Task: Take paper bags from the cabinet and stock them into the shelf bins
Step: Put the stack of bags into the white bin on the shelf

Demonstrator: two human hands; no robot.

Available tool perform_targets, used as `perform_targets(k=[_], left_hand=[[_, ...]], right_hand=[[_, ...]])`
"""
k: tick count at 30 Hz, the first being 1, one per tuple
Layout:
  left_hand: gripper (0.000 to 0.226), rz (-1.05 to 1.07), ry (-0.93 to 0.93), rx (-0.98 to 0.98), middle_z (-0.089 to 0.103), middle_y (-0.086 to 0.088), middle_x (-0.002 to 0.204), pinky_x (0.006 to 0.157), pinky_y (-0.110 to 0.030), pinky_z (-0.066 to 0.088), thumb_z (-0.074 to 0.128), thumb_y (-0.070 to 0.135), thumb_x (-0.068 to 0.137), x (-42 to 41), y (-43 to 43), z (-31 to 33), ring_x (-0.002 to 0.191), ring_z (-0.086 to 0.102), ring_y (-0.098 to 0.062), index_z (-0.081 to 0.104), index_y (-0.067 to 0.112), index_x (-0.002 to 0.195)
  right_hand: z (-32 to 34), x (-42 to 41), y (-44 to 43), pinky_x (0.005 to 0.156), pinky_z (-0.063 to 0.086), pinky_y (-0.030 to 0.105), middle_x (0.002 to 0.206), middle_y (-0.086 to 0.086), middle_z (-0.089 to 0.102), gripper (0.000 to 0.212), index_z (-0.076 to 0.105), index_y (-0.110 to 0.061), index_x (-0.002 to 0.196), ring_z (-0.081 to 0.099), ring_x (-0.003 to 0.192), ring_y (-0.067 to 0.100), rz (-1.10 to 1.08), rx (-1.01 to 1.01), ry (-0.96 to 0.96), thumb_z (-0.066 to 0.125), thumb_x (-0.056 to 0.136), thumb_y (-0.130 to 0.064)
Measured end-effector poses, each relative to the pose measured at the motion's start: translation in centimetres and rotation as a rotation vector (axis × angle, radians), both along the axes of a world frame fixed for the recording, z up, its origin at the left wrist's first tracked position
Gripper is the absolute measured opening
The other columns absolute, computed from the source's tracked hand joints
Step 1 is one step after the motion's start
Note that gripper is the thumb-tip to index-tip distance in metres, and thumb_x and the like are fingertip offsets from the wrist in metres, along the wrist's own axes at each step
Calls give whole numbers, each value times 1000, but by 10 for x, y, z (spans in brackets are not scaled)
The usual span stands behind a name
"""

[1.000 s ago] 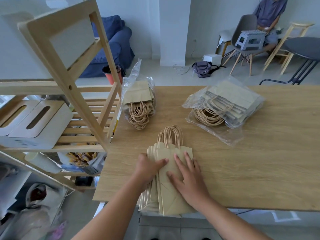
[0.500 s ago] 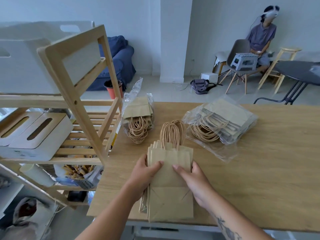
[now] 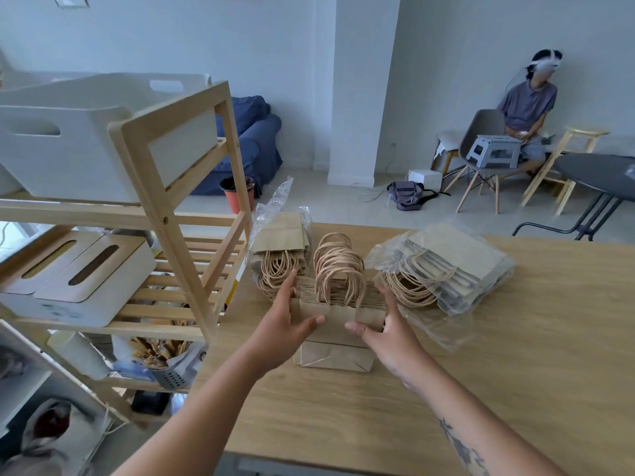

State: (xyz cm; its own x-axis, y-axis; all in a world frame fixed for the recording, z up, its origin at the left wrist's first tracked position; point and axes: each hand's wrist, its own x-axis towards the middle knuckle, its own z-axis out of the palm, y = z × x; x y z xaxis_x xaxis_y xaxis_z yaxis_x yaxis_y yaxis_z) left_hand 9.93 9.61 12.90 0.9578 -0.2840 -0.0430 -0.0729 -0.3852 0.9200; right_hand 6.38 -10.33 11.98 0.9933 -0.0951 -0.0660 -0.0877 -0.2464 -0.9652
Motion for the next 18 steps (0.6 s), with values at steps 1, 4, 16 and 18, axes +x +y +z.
perform_targets(k=[1, 4, 16, 18], left_hand=[[92, 18, -5, 0, 39, -6, 144, 111, -26, 29, 72, 27, 88, -1, -1, -1, 139, 32, -14, 11, 30, 157], [88, 35, 6, 17, 37, -34, 145, 115, -46, 31, 72, 25, 89, 0, -4, -6, 138, 33, -43, 14, 27, 155], [77, -93, 32, 101, 62, 3, 123, 104, -29, 47, 79, 44, 79, 18, 8, 1, 116, 58, -12, 35, 22, 138], [83, -119, 15, 117, 58, 11, 124, 106, -30, 45, 84, 51, 70, 23, 12, 13, 119, 54, -10, 40, 28, 137]], right_hand=[[-1, 0, -1, 107, 34, 27, 141, -15, 42, 84, 21, -54, 135, 40, 129, 5, 4, 5, 2, 80, 80, -29], [1, -1, -3, 97, 34, 21, 116, -29, 47, 83, 18, -53, 132, 46, 112, 0, 53, 0, 37, 78, 83, -23], [-6, 9, -11, 80, 54, 20, 103, -5, 77, 48, 61, -20, 110, 71, 95, 7, 51, 131, 80, 84, 72, -2], [-10, 10, -11, 84, 56, 28, 102, -1, 77, 52, 59, -17, 114, 71, 95, 12, 44, 145, 97, 82, 72, 2]])
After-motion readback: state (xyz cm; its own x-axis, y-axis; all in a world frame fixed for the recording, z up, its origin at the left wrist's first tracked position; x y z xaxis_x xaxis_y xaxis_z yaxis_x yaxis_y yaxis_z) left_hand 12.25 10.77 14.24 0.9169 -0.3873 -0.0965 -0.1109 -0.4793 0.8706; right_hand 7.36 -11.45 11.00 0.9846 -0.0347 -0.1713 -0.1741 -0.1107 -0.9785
